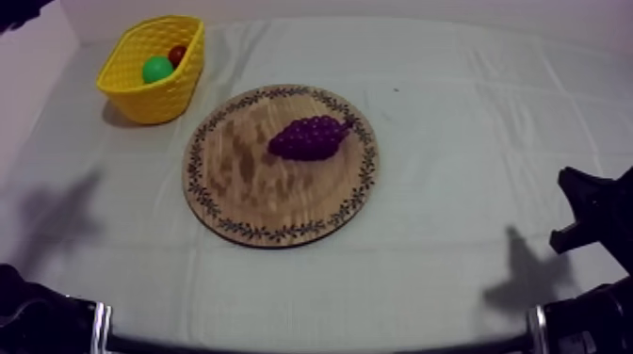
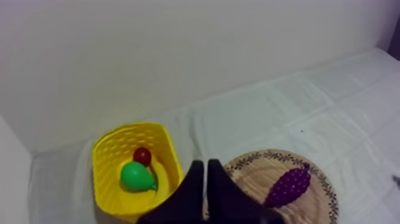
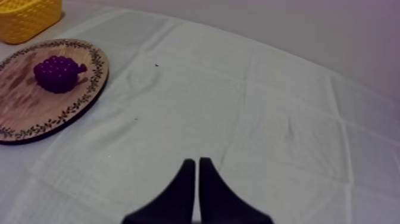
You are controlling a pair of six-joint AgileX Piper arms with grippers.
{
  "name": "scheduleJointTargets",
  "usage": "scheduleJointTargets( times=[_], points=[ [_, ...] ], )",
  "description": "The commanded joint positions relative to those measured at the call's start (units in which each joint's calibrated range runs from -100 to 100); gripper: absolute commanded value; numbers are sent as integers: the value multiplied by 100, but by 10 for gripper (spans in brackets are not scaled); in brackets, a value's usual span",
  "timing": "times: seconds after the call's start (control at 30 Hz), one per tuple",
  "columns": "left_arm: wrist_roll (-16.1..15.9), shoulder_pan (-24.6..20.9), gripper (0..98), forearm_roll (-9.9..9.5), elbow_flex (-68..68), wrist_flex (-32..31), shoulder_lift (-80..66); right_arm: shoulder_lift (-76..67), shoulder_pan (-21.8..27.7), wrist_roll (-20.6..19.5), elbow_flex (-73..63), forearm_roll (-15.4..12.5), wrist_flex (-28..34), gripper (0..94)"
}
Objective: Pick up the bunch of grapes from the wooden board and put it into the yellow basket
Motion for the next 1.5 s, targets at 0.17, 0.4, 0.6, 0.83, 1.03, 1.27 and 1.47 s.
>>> scheduleJointTargets(
  times=[0.17,0.4,0.6,0.83,1.03,1.27,1.47],
  points=[
    [-213,278,0,63,-1161,159,1377,-1,2,1,-3,1,-3,4],
    [-275,448,0,40,-2310,462,2654,-1,2,4,-3,1,-3,4],
    [-274,750,0,-167,-3141,861,3708,-1,2,4,-3,1,-3,4],
    [-163,1235,0,-586,-3631,1254,4701,-1,2,4,-3,1,-3,4],
    [-161,1539,0,-771,-3581,1347,5314,-1,2,4,-3,1,-3,4],
    [-224,1719,0,-782,-3519,1403,5682,-1,2,4,-3,1,-3,4],
    [-226,1813,58,-773,-3536,1422,5749,-1,2,4,-3,1,-3,4]
  ],
)
